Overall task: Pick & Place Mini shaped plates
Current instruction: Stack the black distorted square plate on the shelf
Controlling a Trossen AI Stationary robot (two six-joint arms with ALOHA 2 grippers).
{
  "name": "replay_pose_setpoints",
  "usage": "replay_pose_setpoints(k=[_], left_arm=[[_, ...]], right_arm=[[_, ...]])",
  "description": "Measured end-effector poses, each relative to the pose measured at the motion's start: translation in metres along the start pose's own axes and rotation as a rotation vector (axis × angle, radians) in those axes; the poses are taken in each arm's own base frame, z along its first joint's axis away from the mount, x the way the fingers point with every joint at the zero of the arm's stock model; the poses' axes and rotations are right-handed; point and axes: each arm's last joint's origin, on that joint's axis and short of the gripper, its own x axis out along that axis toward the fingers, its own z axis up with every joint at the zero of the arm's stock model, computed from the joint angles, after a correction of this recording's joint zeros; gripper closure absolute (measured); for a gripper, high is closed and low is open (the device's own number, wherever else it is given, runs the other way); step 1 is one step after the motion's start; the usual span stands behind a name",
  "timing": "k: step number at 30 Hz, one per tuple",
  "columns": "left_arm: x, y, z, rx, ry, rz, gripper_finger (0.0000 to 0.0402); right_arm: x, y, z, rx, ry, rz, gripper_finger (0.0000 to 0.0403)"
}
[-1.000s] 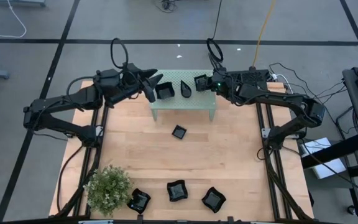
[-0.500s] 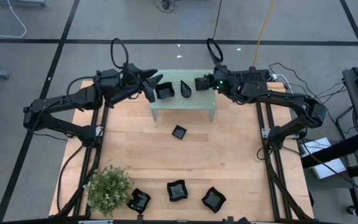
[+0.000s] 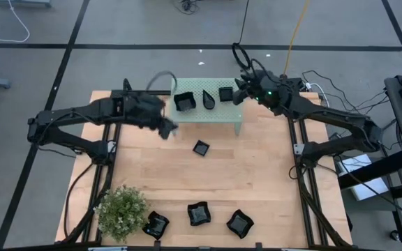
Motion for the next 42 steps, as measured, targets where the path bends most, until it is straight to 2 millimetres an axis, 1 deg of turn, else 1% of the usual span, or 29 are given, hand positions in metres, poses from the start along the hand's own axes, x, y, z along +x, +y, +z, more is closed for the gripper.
replay_pose_setpoints(k=[4, 6, 8, 13, 20, 23, 26, 29, 32, 38, 42], left_arm=[[0.013, -0.011, -0.03, -0.058, 0.235, 0.044, 0.0231], [0.022, -0.02, -0.046, -0.051, 0.343, 0.055, 0.0231], [0.031, -0.032, -0.061, -0.013, 0.435, 0.026, 0.0231], [0.049, -0.062, -0.103, 0.253, 0.623, -0.085, 0.0231], [0.07, -0.09, -0.165, 0.618, 0.813, -0.2, 0.0231], [0.08, -0.101, -0.191, 0.769, 0.839, -0.281, 0.0231], [0.092, -0.109, -0.212, 0.872, 0.841, -0.342, 0.0231], [0.105, -0.112, -0.227, 0.915, 0.847, -0.351, 0.0231], [0.116, -0.109, -0.238, 0.939, 0.861, -0.306, 0.0231], [0.133, -0.104, -0.25, 0.962, 0.886, -0.254, 0.0231], [0.14, -0.101, -0.259, 0.979, 0.909, -0.238, 0.0231]], right_arm=[[-0.014, 0.0, 0.008, -0.038, -0.037, 0.024, 0.0273], [-0.019, 0.0, 0.011, -0.052, -0.049, 0.03, 0.0273], [-0.022, -0.001, 0.012, -0.066, -0.059, 0.034, 0.0273], [-0.023, -0.001, 0.013, -0.127, -0.064, 0.032, 0.0273], [-0.023, -0.002, 0.011, -0.198, -0.044, 0.03, 0.0273], [-0.023, -0.002, 0.009, -0.22, -0.022, 0.028, 0.0273], [-0.023, -0.002, 0.006, -0.238, 0.005, 0.027, 0.0273], [-0.023, -0.003, 0.005, -0.244, 0.019, 0.026, 0.0273], [-0.023, -0.003, 0.003, -0.251, 0.032, 0.026, 0.0273], [-0.023, -0.003, 0.003, -0.251, 0.034, 0.026, 0.0273], [-0.023, -0.003, 0.003, -0.252, 0.037, 0.025, 0.0273]])
